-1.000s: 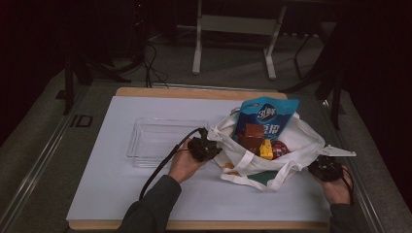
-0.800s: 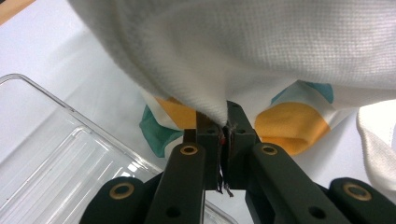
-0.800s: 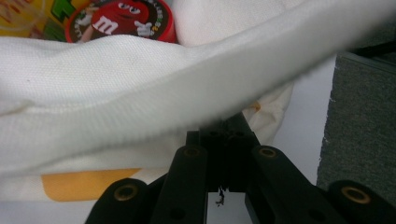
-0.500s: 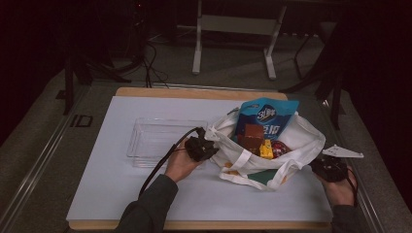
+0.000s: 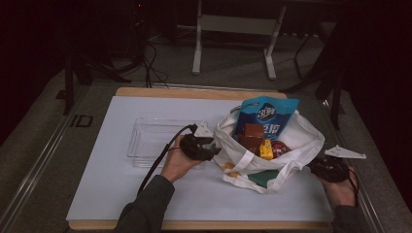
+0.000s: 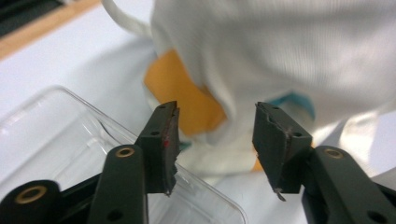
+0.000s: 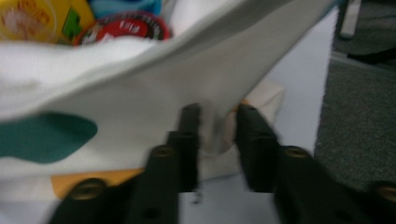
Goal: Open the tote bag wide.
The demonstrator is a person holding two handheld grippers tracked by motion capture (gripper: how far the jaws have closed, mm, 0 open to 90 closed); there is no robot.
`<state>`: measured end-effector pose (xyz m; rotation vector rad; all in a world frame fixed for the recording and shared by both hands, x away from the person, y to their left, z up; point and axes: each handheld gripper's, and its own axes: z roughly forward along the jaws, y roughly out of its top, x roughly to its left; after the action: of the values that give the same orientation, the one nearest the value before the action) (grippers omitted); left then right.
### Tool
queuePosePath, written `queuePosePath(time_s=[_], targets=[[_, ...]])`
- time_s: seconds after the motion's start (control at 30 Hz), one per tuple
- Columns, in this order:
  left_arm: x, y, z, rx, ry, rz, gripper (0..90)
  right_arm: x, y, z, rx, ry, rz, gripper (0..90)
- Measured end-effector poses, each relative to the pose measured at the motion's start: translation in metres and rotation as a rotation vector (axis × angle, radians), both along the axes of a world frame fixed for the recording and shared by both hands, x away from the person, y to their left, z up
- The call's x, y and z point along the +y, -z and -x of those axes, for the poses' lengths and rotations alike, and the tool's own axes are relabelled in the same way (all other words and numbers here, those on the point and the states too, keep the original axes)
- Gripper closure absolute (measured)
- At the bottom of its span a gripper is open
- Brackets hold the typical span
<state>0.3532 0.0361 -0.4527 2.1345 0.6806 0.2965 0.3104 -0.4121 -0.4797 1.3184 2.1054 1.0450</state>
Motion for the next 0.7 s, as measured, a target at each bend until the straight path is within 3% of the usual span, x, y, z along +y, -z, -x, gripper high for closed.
queuePosePath(time_s=[0.03, 0.1, 0.17, 0.23, 0.27, 0.33, 0.4, 0.47, 0.57, 0.6, 0.67, 0.7], targets=[[0.000, 0.000, 0.000, 0.000, 0.000, 0.000, 48.8, 0.000, 0.000, 0.000, 0.000, 0.000, 0.000, 65.6], [0.004, -0.005, -0.002, -0.007, 0.004, 0.043, 48.3, -0.005, -0.003, 0.000, -0.007, -0.003, -0.041, 59.7], [0.004, -0.007, -0.004, -0.010, 0.006, 0.043, 48.3, -0.007, -0.006, -0.002, -0.018, 0.004, -0.067, 54.6], [0.002, -0.007, -0.005, -0.009, 0.016, 0.041, 58.0, -0.008, -0.009, -0.010, -0.009, -0.004, -0.089, 50.8], [0.000, -0.006, -0.005, -0.008, 0.023, 0.044, 58.0, -0.008, -0.009, -0.010, -0.009, -0.004, -0.089, 50.8], [-0.004, -0.004, -0.003, -0.004, 0.044, 0.035, 75.2, -0.006, -0.010, -0.015, -0.004, -0.015, -0.074, 61.5], [-0.008, -0.002, 0.000, 0.009, 0.063, 0.025, 86.3, -0.002, -0.012, -0.016, -0.002, 0.004, -0.057, 81.4], [-0.013, -0.002, 0.004, 0.008, 0.075, -0.007, 87.0, -0.002, -0.013, -0.013, -0.022, -0.005, -0.069, 85.9], [-0.018, 0.001, 0.008, 0.015, 0.085, -0.054, 87.3, 0.000, -0.010, -0.007, -0.016, -0.009, -0.050, 87.0], [-0.022, 0.005, 0.009, 0.016, 0.091, -0.098, 87.4, 0.000, -0.008, -0.006, -0.011, -0.007, -0.044, 87.0], [-0.024, 0.008, 0.010, 0.018, 0.092, -0.117, 87.4, -0.001, -0.005, -0.006, -0.009, -0.004, -0.047, 87.1], [-0.029, 0.012, 0.010, 0.014, 0.091, -0.167, 87.4, -0.002, -0.002, -0.007, -0.001, 0.004, -0.042, 87.1]])
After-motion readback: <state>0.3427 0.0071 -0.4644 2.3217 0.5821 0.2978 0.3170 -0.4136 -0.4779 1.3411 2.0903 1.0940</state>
